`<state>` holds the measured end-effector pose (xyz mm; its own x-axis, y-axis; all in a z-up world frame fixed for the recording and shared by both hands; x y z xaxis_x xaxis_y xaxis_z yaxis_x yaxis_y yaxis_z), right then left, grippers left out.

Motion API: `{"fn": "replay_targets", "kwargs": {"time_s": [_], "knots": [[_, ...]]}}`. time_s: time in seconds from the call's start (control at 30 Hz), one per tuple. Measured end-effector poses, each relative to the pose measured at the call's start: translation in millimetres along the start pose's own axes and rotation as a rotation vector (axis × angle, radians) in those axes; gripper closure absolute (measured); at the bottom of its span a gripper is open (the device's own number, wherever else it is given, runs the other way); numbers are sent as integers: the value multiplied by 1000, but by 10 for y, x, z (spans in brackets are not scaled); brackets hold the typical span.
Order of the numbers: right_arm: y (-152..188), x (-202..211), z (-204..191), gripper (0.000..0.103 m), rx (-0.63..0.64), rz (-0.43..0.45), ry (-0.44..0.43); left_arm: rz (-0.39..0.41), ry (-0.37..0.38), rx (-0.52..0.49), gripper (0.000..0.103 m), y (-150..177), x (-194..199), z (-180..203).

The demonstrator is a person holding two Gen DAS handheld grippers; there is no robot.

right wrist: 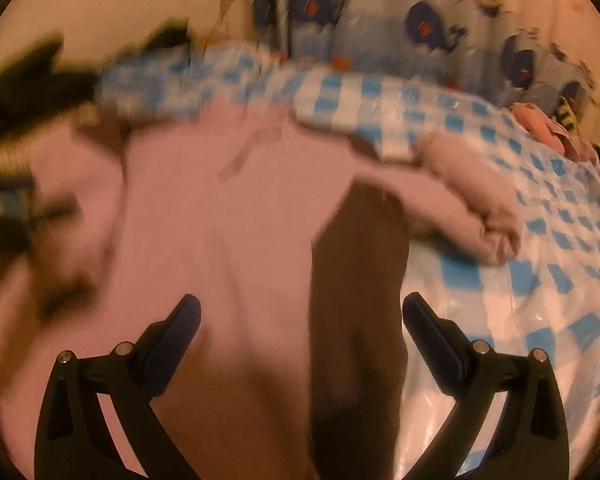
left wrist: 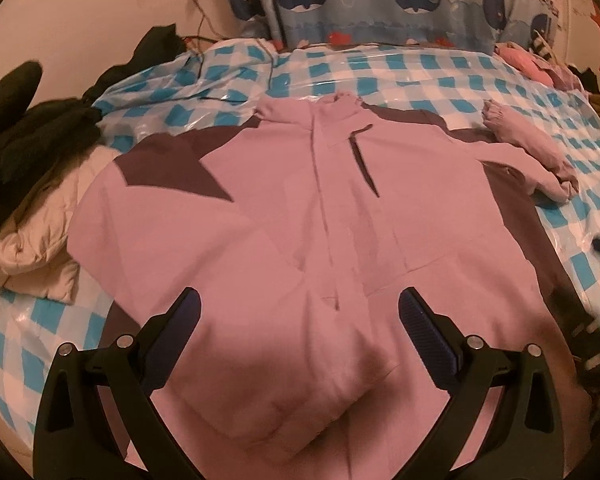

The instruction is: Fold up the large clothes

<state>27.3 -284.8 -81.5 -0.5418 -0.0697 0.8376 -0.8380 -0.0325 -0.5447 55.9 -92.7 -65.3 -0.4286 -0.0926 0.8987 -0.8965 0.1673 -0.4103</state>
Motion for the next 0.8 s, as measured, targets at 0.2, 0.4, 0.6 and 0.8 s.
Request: {"fn": "replay_targets", "kwargs": {"time_s": [0.2, 0.4, 0.6, 0.8], "knots": [[-134, -62, 152, 6, -215, 100, -94, -3, -15, -11, 8, -33, -62, 119], [-87, -163, 194, 6, -242, 74, -65, -2, -4, 7, 8, -75, -88, 114], [-70, -184, 17, 6, -170, 76, -36, -4, 9, 6, 8, -75, -106, 149], [-67, -166, -84, 6, -125, 87, -1, -8, 14, 14, 8, -87, -131, 163]]}}
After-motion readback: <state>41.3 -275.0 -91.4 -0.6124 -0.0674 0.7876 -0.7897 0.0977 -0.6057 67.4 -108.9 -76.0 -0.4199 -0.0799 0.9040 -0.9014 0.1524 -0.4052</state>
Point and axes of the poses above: each gripper's, at about its wrist camera, not at the fingertips, and x roughly against the way its jaws point, z to its right, y to its underside, the point moved 4 cm from there along -x, roughly the way its jaws point, and after that the axes turned 15 degrees about -z, right-handed, at the moved point
